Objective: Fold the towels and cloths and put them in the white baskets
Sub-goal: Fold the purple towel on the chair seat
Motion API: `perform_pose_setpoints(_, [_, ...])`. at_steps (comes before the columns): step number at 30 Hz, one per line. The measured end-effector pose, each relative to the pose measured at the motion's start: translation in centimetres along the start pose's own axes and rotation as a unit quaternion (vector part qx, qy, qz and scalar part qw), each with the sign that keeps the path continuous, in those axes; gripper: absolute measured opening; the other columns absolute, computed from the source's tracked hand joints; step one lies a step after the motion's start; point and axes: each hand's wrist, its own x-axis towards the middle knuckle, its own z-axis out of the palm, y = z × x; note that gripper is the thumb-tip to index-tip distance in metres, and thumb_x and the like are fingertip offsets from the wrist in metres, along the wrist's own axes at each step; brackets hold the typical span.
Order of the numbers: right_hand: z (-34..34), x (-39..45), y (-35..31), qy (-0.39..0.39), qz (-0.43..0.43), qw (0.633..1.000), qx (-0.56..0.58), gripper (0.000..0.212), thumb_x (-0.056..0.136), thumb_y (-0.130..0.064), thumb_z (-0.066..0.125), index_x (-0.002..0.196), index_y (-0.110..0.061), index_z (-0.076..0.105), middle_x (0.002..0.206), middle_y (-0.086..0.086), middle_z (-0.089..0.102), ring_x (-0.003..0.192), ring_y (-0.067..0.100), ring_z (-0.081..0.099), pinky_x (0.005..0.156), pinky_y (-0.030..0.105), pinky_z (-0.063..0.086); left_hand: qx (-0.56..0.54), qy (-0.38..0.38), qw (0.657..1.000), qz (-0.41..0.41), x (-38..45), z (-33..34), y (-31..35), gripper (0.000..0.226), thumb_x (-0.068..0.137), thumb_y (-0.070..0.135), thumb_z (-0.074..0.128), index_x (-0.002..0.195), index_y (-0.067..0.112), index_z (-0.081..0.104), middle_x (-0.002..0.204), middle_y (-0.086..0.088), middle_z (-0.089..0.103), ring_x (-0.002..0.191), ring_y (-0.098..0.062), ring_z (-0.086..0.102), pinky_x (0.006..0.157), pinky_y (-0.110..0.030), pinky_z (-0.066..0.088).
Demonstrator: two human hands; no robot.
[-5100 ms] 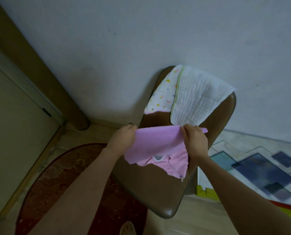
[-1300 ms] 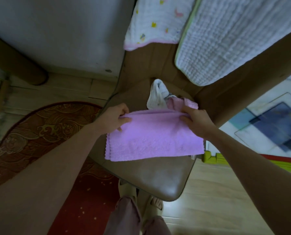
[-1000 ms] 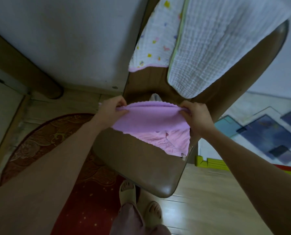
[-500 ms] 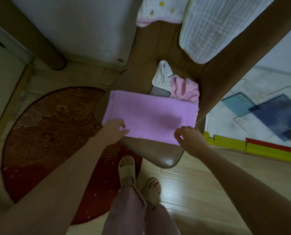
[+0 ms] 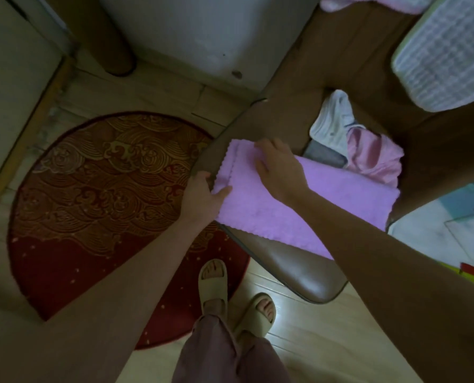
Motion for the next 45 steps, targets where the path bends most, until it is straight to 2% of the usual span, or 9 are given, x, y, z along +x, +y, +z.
perform_pose_setpoints(8, [1.3,6.8,-2.0,-0.138,0.126,0.98,-0.062,0.039,0.1,-0.035,0.046,0.121,-0.002,0.049,0.121,0.019,0.059,0.111,0.035,0.056,0.08,0.035,0.04,-0.05,-0.094,0.994,-0.008,1.8,-0.3,-0.2,0.032,0.086,0.027,0.071,0.105,0.005,0.059,0.091,-0.003,0.057,0.084,-0.013,0.053,0.063,-0.017,0.037])
perform_pose_setpoints(13, [0.9,8.2,-3.0,-0.231,0.196,0.953,0.03,0.033,0.099,-0.039,0.048,0.083,-0.012,0.059,0.083,0.008,0.061,0.061,0.017,0.058,0.054,0.024,0.043,-0.043,-0.153,0.987,0.015,1.9,-0.6,-0.7,0.043,0.084,0.029,0.073,0.058,0.018,0.041,0.053,0.008,0.036,0.045,-0.005,0.035,0.048,-0.017,0.024])
perform_pose_setpoints(20, [-0.2,6.8,-3.2,-0.168,0.171,0.958,0.16,0.037,0.097,-0.039,0.054,0.069,-0.015,0.054,0.073,0.009,0.053,0.07,0.016,0.049,0.065,0.028,0.04,-0.081,-0.207,0.975,0.003,1.4,-2.3,-1.4,0.022,0.087,0.024,0.069,0.08,0.006,0.06,0.067,0.004,0.053,0.057,0.002,0.049,0.056,-0.013,0.036])
perform_pose_setpoints(25, [-1.8,4.4,-2.9,-0.071,0.152,0.954,0.249,0.041,0.097,-0.036,0.054,0.077,-0.001,0.063,0.081,0.003,0.071,0.063,0.005,0.054,0.056,0.012,0.038,-0.149,-0.169,0.974,0.038,-0.3,-3.5,0.0,0.018,0.088,0.017,0.069,0.081,0.001,0.064,0.065,0.004,0.055,0.064,-0.004,0.05,0.061,-0.015,0.039])
perform_pose_setpoints(30, [-6.5,0.0,0.0,-0.001,0.203,0.929,0.309,0.046,0.092,-0.04,0.061,0.082,0.005,0.068,0.076,0.01,0.072,0.071,0.011,0.059,0.072,0.029,0.048,-0.13,-0.181,0.972,0.072,-3.1,-2.5,3.8,0.015,0.085,0.015,0.072,0.076,0.006,0.064,0.061,0.012,0.057,0.063,-0.003,0.05,0.06,-0.016,0.038])
perform_pose_setpoints(35, [-11.4,-5.0,5.7,0.027,0.24,0.924,0.295,0.013,0.082,-0.004,0.072,0.088,0.007,0.068,0.081,0.016,0.068,0.072,0.01,0.058,0.071,0.021,0.046,-0.07,-0.216,0.968,0.109,-5.9,3.3,10.0,0.01,0.086,0.015,0.07,0.078,0.017,0.065,0.058,0.01,0.061,0.053,0.005,0.053,0.057,-0.012,0.039])
perform_pose_setpoints(38, [-13.1,-7.5,9.4,0.043,0.259,0.913,0.313,0.03,0.075,0.011,0.072,0.104,0.008,0.066,0.092,0.013,0.064,0.075,0.009,0.06,0.066,0.012,0.049,-0.056,-0.214,0.969,0.112,-7.3,8.4,12.1,0.017,0.081,0.018,0.074,0.07,0.019,0.062,0.05,0.009,0.057,0.046,0.004,0.051,0.056,-0.011,0.041])
perform_pose_setpoints(41, [-13.4,-9.1,12.8,0.059,0.283,0.909,0.299,0.036,0.073,0.01,0.073,0.108,0.003,0.067,0.092,0.011,0.063,0.083,0.018,0.059,0.078,0.03,0.052,-0.021,-0.218,0.966,0.136,-8.3,12.8,13.1,0.026,0.085,0.016,0.07,0.063,0.02,0.057,0.044,0.013,0.056,0.043,0.001,0.052,0.052,-0.008,0.038])
perform_pose_setpoints(45, [-12.3,-10.6,16.0,0.067,0.309,0.91,0.269,0.02,0.071,0.006,0.07,0.09,-0.002,0.073,0.077,0.011,0.065,0.073,0.019,0.058,0.069,0.031,0.046,0.036,-0.245,0.955,0.16,-8.9,16.0,13.2,0.013,0.083,0.018,0.074,0.091,0.009,0.069,0.079,0.004,0.068,0.071,-0.007,0.059,0.072,-0.017,0.047])
